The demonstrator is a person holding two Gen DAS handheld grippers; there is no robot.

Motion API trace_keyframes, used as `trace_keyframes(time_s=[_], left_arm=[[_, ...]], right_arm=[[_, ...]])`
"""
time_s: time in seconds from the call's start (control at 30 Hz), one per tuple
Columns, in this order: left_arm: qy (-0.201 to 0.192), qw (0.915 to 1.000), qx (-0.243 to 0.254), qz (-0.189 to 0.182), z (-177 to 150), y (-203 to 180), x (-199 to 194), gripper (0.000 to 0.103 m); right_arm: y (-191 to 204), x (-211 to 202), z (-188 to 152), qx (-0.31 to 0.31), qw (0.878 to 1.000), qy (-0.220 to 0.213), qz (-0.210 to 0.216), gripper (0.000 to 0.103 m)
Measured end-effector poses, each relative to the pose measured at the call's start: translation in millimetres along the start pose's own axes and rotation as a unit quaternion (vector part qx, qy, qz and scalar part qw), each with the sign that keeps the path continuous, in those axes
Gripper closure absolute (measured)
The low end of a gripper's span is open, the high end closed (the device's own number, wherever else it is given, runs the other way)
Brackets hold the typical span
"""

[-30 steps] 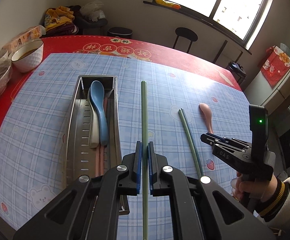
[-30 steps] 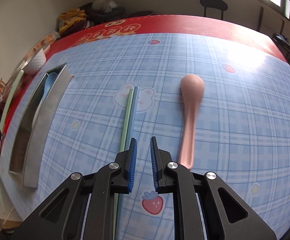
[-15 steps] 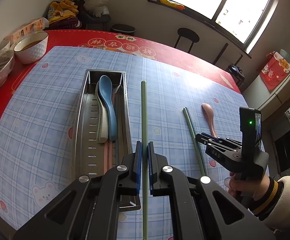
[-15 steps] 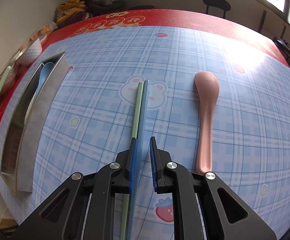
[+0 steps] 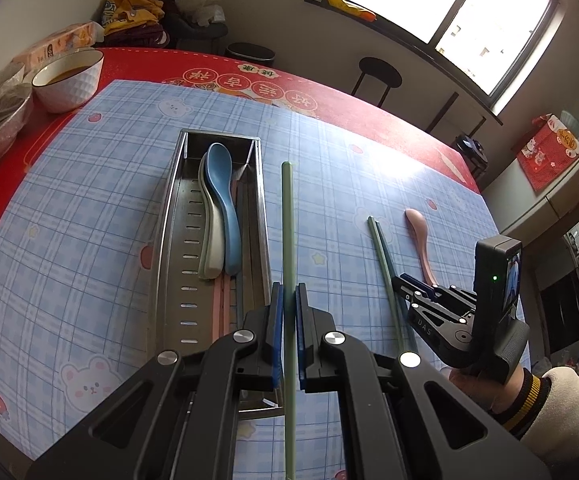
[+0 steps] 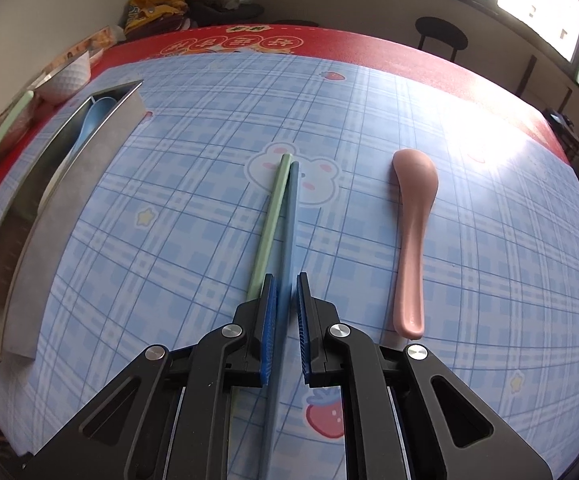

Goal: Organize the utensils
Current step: 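Carry the green chopstick into the tray and open the left gripper while the right gripper holds the blue chopstick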

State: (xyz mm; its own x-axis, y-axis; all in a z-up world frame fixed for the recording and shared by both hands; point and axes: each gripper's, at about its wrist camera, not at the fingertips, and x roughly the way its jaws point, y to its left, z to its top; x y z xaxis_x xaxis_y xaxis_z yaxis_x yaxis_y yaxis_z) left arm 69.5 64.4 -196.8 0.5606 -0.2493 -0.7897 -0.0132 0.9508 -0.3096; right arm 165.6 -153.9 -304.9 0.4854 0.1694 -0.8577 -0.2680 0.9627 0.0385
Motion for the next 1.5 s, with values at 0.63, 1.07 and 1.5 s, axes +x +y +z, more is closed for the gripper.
trace_keyframes(time_s=[0.63,1.07,1.5], left_arm=[[-0.003,0.9999,-0.011,-0.004,6.5,10.2,-6.2,0.097],[0.000,0.9996,-0.029,-0.005,12.4,21.4,-4.5,0.097],[0.010,0.9981,-0.061,-0.002,24.3,41.1,7.5,0.097]], right_arm=[[-4.0,-11.0,-13.0,0.032,0.999,0.015,0.004,0.093],[-19.1,-17.5,-17.2,0.102,0.994,0.020,0.040,0.097],[-24.1,-74.5,-10.5,0.162,0.981,-0.048,0.092,0.097]])
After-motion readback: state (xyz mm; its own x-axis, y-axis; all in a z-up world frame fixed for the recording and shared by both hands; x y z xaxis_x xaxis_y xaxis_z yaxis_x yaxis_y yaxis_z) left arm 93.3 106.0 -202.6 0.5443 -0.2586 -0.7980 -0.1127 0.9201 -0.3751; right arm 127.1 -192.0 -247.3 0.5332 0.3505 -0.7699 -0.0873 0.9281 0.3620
